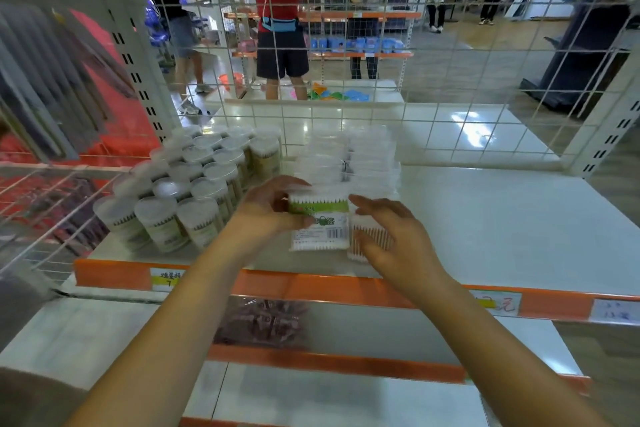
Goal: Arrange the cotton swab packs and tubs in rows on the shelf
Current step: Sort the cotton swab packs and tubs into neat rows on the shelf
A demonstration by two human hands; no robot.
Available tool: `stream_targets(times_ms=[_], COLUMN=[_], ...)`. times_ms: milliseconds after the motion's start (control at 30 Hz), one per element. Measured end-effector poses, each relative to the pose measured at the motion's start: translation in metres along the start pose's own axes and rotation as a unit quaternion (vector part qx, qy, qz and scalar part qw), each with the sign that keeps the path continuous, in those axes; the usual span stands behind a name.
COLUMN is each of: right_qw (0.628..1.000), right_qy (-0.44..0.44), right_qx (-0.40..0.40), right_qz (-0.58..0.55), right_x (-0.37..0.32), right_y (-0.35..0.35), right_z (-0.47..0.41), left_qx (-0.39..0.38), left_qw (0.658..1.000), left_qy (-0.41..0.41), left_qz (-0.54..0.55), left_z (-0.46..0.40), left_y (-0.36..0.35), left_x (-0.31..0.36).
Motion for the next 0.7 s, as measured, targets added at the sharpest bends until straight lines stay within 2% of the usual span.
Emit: stream_targets(times_ms=[67, 100, 267, 467, 567, 700], right_qw=[0.99, 0.985, 0.985, 0.983, 0.983, 0.983], right_qy=[0.09, 0.108, 0.112, 0.118, 0.108, 0.11], right_qx=[0.042, 0.054, 0.045, 0.03, 0.02, 0.019], right_qz=[0.098, 0.121, 0.124, 0.139, 0.145, 0.149], right_x=[-0.002, 0.0, 0.011, 0.012, 0.015, 0.015], right_y=[0.002, 0.001, -0.007, -0.013, -0.015, -0.016], right_z=[0.0, 0.001, 0.009, 0.012, 0.014, 0.013], left_qx=[-0.005, -0.008, 0.01, 0.076, 0.105, 0.064], left_qw=[0.999, 0.999, 0.989, 0.924, 0.902, 0.893], left_qy=[0.003, 0.007, -0.006, -0.159, -0.199, -0.221], left_qz=[-0.035, -0.052, -0.149, -0.34, -0.367, -0.387], left_z=[-0.001, -0.001, 0.003, 0.007, 0.005, 0.006], left_y=[0.0, -0.001, -0.002, -0.005, -0.004, -0.014], left_x=[-0.013, -0.02, -0.036, -0.026, -0.023, -0.024])
Point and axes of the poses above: each hand's wrist, its own z-axis away from the middle knuckle, its own y-axis out of the back of the hand, x = y × z, the point moved 8 cm from there along -z, towards the middle knuckle, and after that the axes turned 15 degrees about x, right-handed, at the moved point
